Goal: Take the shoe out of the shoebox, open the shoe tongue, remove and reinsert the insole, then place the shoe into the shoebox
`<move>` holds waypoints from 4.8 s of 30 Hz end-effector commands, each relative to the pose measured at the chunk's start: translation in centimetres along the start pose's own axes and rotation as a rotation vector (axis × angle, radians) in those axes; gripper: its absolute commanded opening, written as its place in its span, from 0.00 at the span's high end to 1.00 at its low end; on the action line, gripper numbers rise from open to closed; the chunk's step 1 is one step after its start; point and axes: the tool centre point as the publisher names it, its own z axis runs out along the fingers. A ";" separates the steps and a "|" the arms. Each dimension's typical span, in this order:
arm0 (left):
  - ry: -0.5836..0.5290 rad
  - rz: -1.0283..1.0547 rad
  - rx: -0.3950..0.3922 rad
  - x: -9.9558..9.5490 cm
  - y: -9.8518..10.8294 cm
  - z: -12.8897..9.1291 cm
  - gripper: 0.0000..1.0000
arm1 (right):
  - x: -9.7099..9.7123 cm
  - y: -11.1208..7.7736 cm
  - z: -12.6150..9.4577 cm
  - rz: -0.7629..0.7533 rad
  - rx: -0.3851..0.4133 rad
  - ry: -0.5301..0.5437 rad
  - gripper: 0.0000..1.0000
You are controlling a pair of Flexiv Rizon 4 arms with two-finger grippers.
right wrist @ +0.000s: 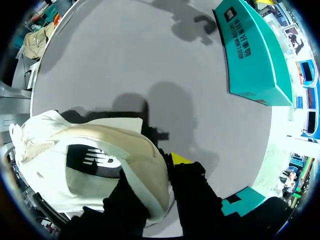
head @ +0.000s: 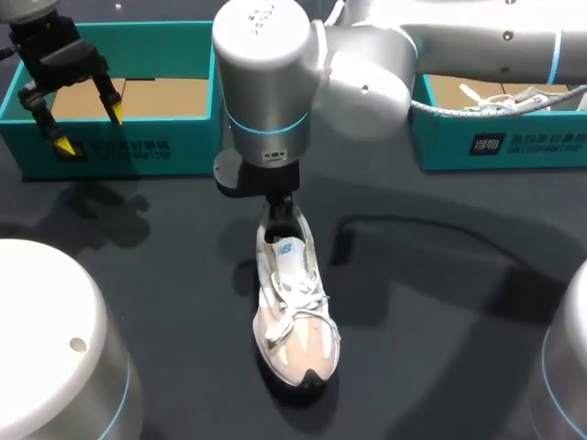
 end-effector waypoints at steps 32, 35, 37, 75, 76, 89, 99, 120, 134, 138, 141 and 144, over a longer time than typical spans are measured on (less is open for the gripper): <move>0.001 0.001 -0.002 0.1 0.0 0.0 0.00 | -8.3 -18.1 -14.5 0.021 0.043 -0.006 1.00; 0.001 0.001 -0.002 0.1 0.0 0.0 0.00 | -8.7 -19.5 -14.7 0.065 0.054 -0.010 1.00; 0.001 0.001 -0.002 0.1 0.0 0.0 0.00 | -9.3 -21.4 -15.5 0.101 0.070 -0.022 1.00; 0.001 0.001 -0.002 0.1 0.0 0.0 0.00 | -26.6 -39.6 -18.5 0.074 0.204 -0.119 1.00; 0.001 0.001 -0.002 0.1 0.0 0.0 0.00 | -27.4 -40.4 -18.6 0.067 0.217 -0.125 1.00; 0.001 0.001 -0.002 0.1 0.0 0.0 0.00 | -35.7 -48.8 -16.9 -0.028 0.209 -0.171 1.00; 0.001 0.001 -0.002 0.1 0.0 0.0 0.00 | -37.7 -51.8 -13.7 0.004 0.197 -0.142 1.00; 0.001 0.001 -0.002 0.1 0.0 0.0 0.00 | -34.5 -55.7 -10.1 0.739 0.238 -0.028 1.00; 0.001 0.001 -0.002 0.1 0.0 0.0 0.00 | -34.3 -56.7 -9.2 1.006 0.272 -0.036 1.00; 0.001 0.001 -0.002 0.1 0.0 0.0 0.00 | -34.4 -57.3 -8.7 1.193 0.275 -0.076 1.00; 0.001 0.001 -0.002 0.1 0.0 0.0 0.00 | -34.6 -57.5 -8.2 1.284 0.295 -0.095 1.00; 0.001 0.001 -0.002 0.1 0.0 0.0 0.00 | -34.4 -57.5 -7.9 1.352 0.353 -0.111 1.00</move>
